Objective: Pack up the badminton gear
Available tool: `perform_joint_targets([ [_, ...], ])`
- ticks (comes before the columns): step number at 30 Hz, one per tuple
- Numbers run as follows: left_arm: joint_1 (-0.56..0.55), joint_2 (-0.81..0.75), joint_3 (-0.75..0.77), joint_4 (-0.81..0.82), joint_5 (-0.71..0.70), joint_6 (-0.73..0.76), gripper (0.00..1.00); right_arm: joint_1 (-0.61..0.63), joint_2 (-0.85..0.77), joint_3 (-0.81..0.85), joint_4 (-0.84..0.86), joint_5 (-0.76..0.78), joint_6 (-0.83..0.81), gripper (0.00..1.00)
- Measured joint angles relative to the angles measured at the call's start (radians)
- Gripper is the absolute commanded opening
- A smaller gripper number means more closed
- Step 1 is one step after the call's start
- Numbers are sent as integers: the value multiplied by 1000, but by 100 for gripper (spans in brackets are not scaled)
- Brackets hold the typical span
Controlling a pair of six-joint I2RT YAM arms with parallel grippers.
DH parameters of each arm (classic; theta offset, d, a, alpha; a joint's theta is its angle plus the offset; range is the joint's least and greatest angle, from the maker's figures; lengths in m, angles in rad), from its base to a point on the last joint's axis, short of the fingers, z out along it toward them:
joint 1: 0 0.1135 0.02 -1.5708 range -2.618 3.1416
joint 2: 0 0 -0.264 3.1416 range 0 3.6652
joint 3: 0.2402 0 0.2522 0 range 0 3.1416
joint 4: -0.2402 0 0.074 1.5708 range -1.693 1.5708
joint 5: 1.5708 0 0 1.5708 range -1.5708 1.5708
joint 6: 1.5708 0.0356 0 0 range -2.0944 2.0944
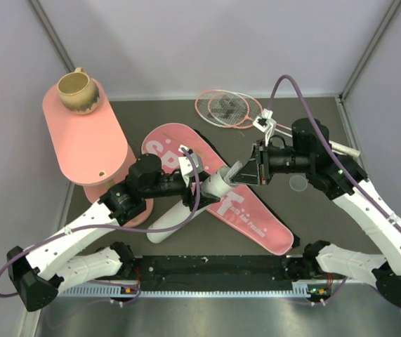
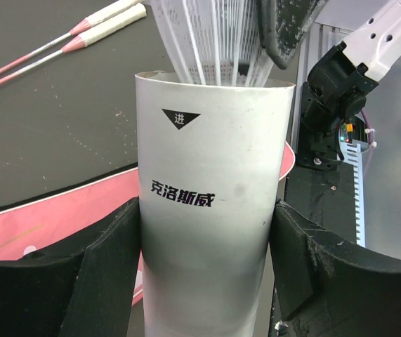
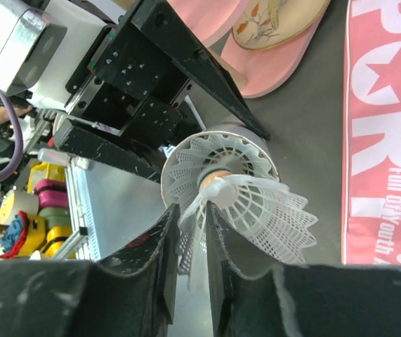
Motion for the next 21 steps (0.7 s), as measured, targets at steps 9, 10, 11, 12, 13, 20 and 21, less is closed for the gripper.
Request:
perform_joint_targets([
  [9,0,0,0,0,3,0,2,14,-13,20,-3,45,-5,74],
  [10,0,0,0,0,3,0,2,12,-27,20,-4,62,-5,75],
  [11,0,0,0,0,3,0,2,4,-43,20,-4,81,-5,76],
  [12,0,0,0,-1,3,0,2,-4,-55,19,-4,92,-2,76],
  [13,0,0,0,-1,3,0,2,-20,-71,19,-4,103,-1,76],
  [20,0,0,0,-1,4,0,2,-146,-86,5,9,115,28,76],
  [21,0,0,0,-1,4,0,2,-142,-71,2,9,108,30,76],
])
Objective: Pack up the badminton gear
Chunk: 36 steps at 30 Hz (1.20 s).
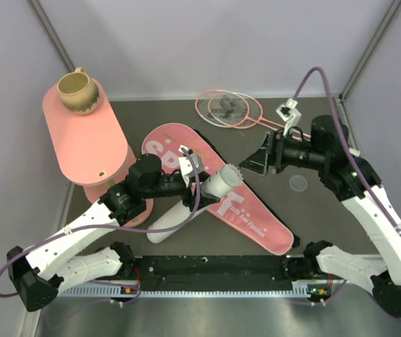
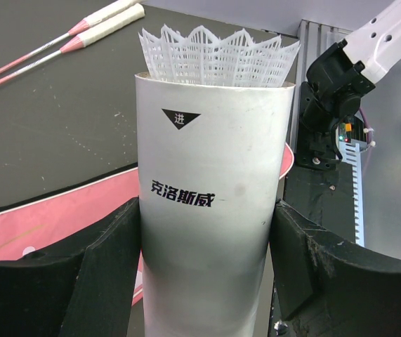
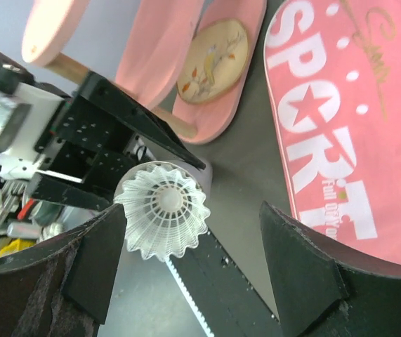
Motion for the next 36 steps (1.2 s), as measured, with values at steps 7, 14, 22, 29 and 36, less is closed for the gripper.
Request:
perform_joint_targets([
  [7,0,0,0,0,0,0,2,146,151,-51,31,9,10,75],
  [14,0,0,0,-27,11,5,2,209,203,-148,105,23,69,75],
  [22,-1,0,0,-16,10,4,2,192,149,-149,119,56,68,77],
  [29,-1,0,0,-15,10,4,2,117,79,-151,127,47,62,77],
  [36,-5,0,0,-27,24,6,2,216,142,-236,200,51,98,77],
])
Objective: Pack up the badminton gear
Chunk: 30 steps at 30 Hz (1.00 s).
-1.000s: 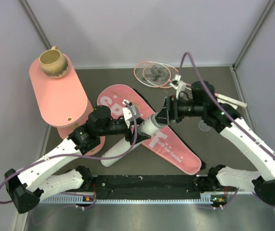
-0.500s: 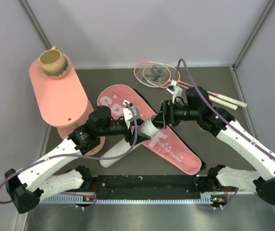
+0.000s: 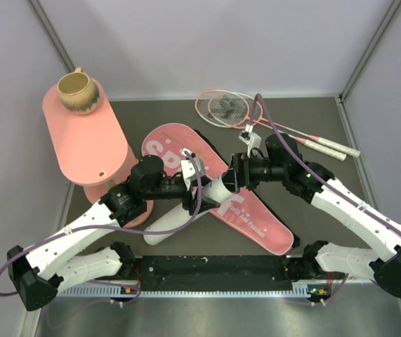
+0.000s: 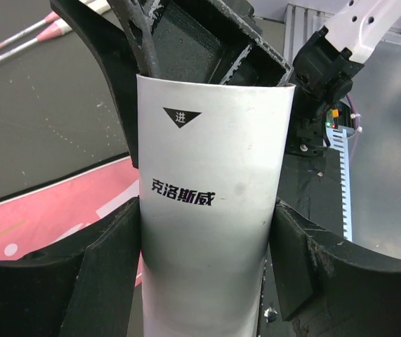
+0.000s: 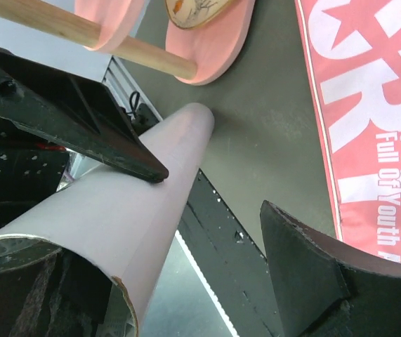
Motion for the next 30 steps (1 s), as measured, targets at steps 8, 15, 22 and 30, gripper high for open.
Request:
perform_joint_targets([
  [8,-2,0,0,-10,-5,0,2,-11,-35,-13,-8,56,0,80],
  [15,0,-1,0,2,-23,-2,2,-242,-227,11,-118,180,-22,84],
  [22,0,-1,0,7,-23,-2,1,-447,-294,-33,-196,502,-5,77],
  [30,0,-1,0,10,-22,-2,1,-537,72,-100,-265,720,24,51],
])
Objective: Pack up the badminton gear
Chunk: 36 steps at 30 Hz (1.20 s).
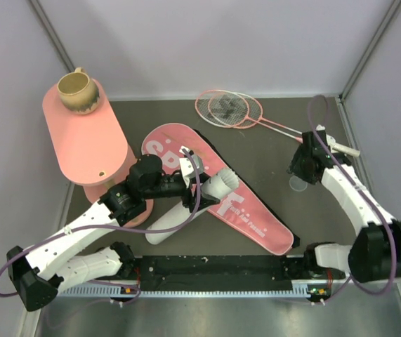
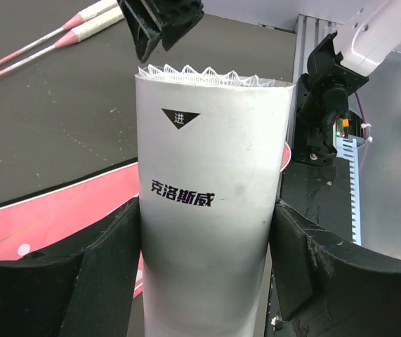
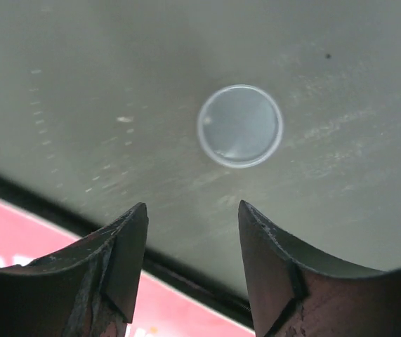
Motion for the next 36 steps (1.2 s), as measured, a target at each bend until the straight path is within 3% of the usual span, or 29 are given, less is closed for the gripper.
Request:
perform_joint_targets([
  [5,0,0,0,1,0,0,1,-81,192,23,1,-7,-21,30],
  [13,0,0,0,3,-1,0,1,-109,406,79,62,-88,-43,28],
  [24,-9,19,29,-6,-2,-15,1,-111,506,77,128,-113,-52,19],
  [28,-13,27,71,-20,-3,-35,1,-111,509,77,151,-108,-57,0],
  [36,-14,24,70,-39,-46,17,1,-109,447,6,208,-124,-89,0],
])
